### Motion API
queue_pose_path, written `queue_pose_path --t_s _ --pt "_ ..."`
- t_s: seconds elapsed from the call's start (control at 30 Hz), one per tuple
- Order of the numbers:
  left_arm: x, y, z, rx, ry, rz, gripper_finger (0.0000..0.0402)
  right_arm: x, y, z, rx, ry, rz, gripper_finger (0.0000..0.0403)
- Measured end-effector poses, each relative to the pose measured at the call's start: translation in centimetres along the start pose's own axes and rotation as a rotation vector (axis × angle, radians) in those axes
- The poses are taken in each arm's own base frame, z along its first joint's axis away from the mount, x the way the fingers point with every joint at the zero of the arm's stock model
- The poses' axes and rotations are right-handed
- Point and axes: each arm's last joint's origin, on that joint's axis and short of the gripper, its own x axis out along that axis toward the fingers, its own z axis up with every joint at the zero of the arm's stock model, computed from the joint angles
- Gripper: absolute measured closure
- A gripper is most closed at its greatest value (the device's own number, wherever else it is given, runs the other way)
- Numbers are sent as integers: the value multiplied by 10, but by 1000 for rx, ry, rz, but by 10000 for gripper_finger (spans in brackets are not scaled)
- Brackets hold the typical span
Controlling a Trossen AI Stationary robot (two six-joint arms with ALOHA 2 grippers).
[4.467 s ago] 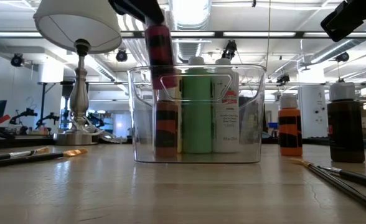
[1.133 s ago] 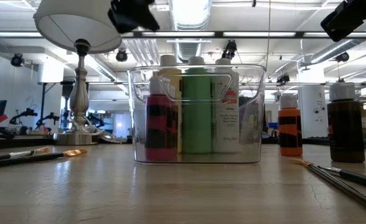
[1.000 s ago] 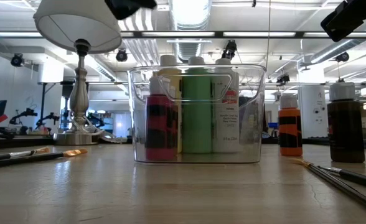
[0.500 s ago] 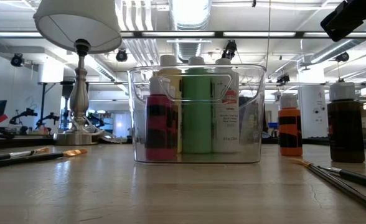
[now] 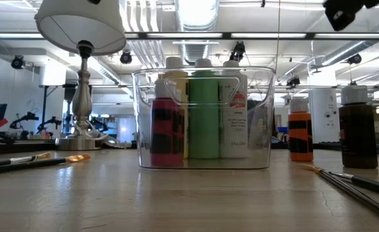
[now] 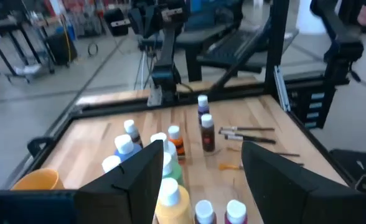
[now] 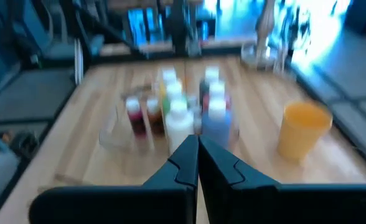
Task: Pick & Place Paint Supplies
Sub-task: Put the gray paint bottle into the transparent bin
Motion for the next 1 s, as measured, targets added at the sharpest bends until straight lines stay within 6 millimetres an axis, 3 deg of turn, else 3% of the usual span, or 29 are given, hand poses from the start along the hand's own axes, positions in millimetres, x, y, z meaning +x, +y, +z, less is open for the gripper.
queue_pose_path --t_s 0.23,0.4,0.63,0.77,1.0 --pt "-8 1 -36 -2 -98 5 179 -2 1 21 -13 -214 13 394" --pt "-7 0 -67 17 -43 2 179 2 0 23 62 -214 3 394" --pt "-5 -1 -86 52 -37 9 179 39 -16 2 214 114 -328 375" --pt "-4 -2 -93 -1 -21 7 179 55 -23 -9 269 248 -473 333" --pt "-4 -2 -101 -15 1 28 179 77 -29 -23 323 337 -566 244"
